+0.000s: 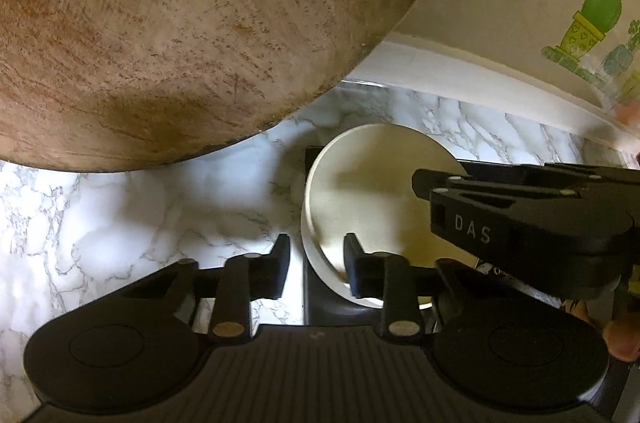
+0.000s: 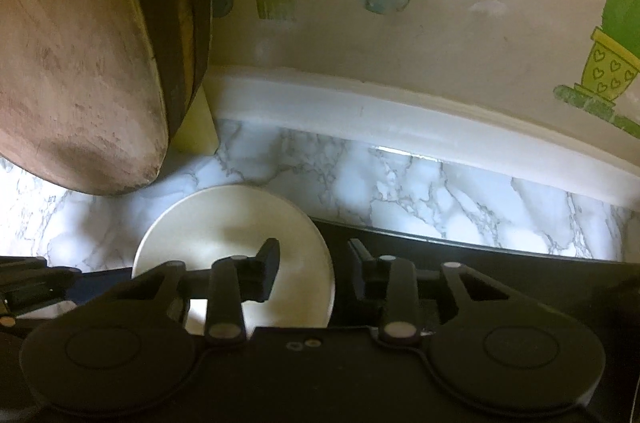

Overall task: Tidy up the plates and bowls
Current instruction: 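Close both grippers on the cream bowl rim, then lift the cream bowl off the stove with both grippers toward the steel bowl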

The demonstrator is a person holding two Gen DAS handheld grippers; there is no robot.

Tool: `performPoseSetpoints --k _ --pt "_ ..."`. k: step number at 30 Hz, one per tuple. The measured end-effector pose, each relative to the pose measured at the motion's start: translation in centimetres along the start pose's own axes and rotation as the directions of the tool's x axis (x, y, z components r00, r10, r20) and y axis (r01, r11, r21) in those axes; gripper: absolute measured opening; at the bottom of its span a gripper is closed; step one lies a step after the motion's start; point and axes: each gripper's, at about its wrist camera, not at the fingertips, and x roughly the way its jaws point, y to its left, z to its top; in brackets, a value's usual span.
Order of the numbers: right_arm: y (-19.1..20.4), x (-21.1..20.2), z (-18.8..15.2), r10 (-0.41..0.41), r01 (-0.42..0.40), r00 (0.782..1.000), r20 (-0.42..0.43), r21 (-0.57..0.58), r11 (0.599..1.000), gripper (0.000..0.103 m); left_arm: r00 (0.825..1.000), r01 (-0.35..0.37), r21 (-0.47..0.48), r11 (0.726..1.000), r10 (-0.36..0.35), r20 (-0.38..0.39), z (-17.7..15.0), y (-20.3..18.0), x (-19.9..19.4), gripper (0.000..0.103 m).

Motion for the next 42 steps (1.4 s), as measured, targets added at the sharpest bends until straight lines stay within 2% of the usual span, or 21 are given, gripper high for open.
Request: performPoseSetpoints --k 4,6,8,18,25,32,42 --pt "-0.2 0.0 -0.3 -0.008 0.008 1.0 -0.008 0.008 1.0 0.024 1.0 -0.015 0.004 1.0 0.015 -0.003 -0.2 -0.5 0.0 0.012" --pt "-0.2 -0.1 -0.5 -0.018 0.018 1.0 0.001 0.016 1.0 0.016 1.0 -0.02 0.005 1.0 0.02 0.002 -0.2 -0.5 0.0 0.011" --pt "-0.2 -0.3 -0.7 -0.011 0.011 1.0 0.009 0.028 1.0 0.013 1.0 -0.018 0.005 1.0 0.018 0.004 -0.3 -0.4 0.0 0.01" --pt "1.3 -2.0 -1.1 0.02 -0.02 0.999 0.025 0.032 0.999 0.01 0.999 -0.031 0.005 1.0 0.03 0.015 -1.1 1.7 -1.5 0.006" --pt "3.3 -4.5 -1.8 0.049 -0.05 0.997 0.053 0.021 0.999 0.009 0.999 -0.039 -0.003 0.999 0.039 0.037 -2.0 3.3 -4.9 0.005" --pt "6.2 -8.1 -2.8 0.044 -0.045 0.996 0.079 0.005 0.999 0.009 0.997 -0.051 0.004 0.999 0.05 0.067 -4.3 4.4 -9.5 0.005" --pt "14.1 -14.5 -5.6 0.027 -0.02 0.993 0.117 -0.055 0.998 0.009 0.993 -0.048 -0.018 0.999 0.049 0.11 -9.5 10.3 -17.1 0.005"
